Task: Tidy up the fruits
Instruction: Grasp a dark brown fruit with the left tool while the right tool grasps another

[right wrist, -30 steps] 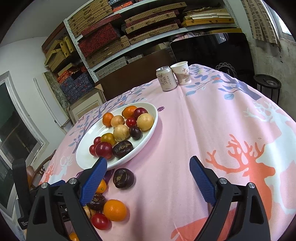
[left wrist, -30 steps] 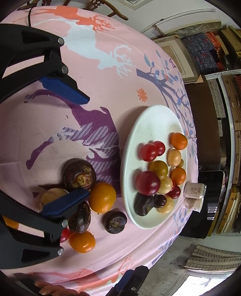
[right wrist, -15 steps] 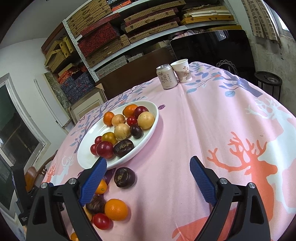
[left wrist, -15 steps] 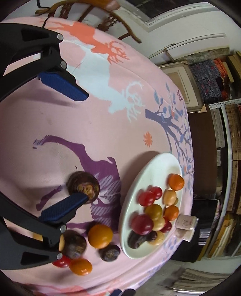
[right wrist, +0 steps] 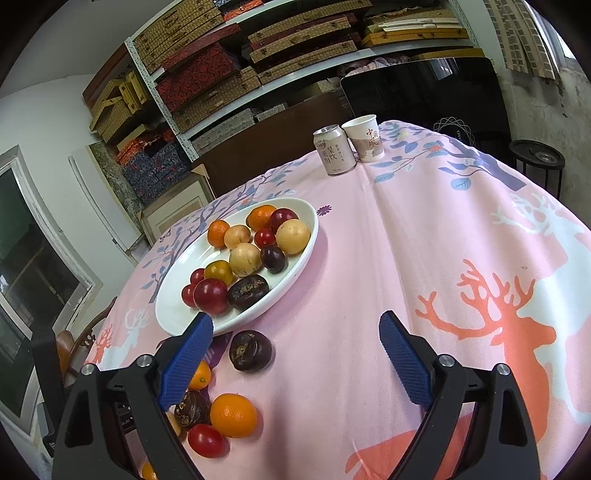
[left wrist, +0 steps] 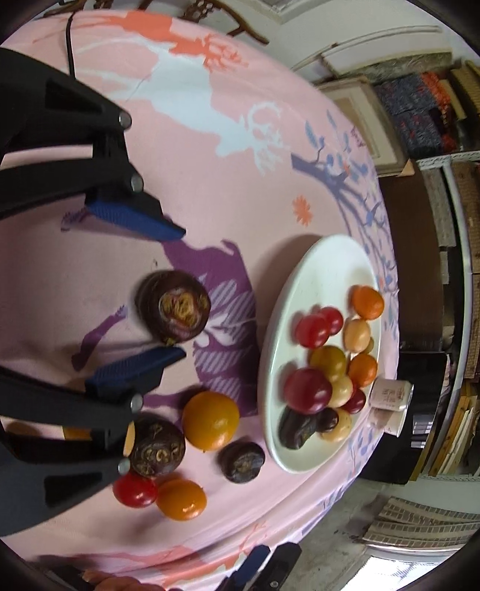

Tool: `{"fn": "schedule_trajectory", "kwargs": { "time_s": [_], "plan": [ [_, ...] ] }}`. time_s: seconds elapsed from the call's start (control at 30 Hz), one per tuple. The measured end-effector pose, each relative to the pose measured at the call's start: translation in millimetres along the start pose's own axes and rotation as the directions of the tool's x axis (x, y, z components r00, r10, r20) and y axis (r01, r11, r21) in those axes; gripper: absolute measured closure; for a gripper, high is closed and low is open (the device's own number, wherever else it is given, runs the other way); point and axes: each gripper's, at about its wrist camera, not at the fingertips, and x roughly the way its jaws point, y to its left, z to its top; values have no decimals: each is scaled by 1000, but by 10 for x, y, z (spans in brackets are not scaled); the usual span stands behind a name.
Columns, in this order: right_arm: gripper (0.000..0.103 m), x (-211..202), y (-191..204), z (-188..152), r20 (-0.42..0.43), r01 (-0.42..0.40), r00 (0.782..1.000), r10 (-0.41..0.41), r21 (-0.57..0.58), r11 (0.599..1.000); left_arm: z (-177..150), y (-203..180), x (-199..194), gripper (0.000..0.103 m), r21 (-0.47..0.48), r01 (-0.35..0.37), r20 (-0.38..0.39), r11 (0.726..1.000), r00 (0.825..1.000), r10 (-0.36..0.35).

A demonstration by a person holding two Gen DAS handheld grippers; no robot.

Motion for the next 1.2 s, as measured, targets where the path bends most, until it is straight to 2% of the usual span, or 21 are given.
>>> {"fn": "schedule_trajectory", "kwargs": {
  "time_s": [0.1, 0.17, 0.33, 0.5, 0.63, 0.7, 0.83, 1.07, 1.13, 1.2],
  "plan": [
    [11, 15, 3, -5, -5, 0, 1000, 0, -1, 1000, -4, -39, 14, 50, 9, -4, -1, 1000, 1000, 4],
    [11, 28, 14, -11, -9, 0, 1000, 0, -6, 1000, -7, -71, 61, 60, 22, 3, -18, 1000, 1000, -2],
    [11, 88, 91, -48, -32, 14, 999, -15, -51, 999, 4, -92, 87, 61, 25, -1, -16, 1000, 1000, 1],
    [11, 246, 304, -138, -79, 60, 994, -76, -182, 982, 10, -95, 81, 61, 23, -15, -13, 1000, 1000, 16],
    [23, 397, 573, -213, -110, 93, 985, -136, -330, 939, 9, -86, 80, 61, 18, -18, -13, 1000, 1000, 18],
    [29, 460, 638, -218, -121, 101, 981, -154, -363, 926, 9, -77, 84, 61, 13, -17, -15, 1000, 1000, 17],
    [43, 633, 673, -229, -181, 95, 968, -175, -383, 919, 12, -73, 88, 60, 10, -20, -14, 1000, 1000, 20],
    [44, 740, 707, -235, -216, 79, 961, -172, -381, 921, 11, -84, 93, 60, 6, -25, -15, 1000, 1000, 25],
    [53, 789, 728, -264, -234, 72, 956, -176, -395, 916, 12, -85, 94, 60, 6, -26, -15, 1000, 1000, 26],
    [57, 796, 759, -284, -231, 75, 956, -183, -410, 909, 11, -84, 93, 60, 7, -26, -14, 1000, 1000, 26]
  ]
}}
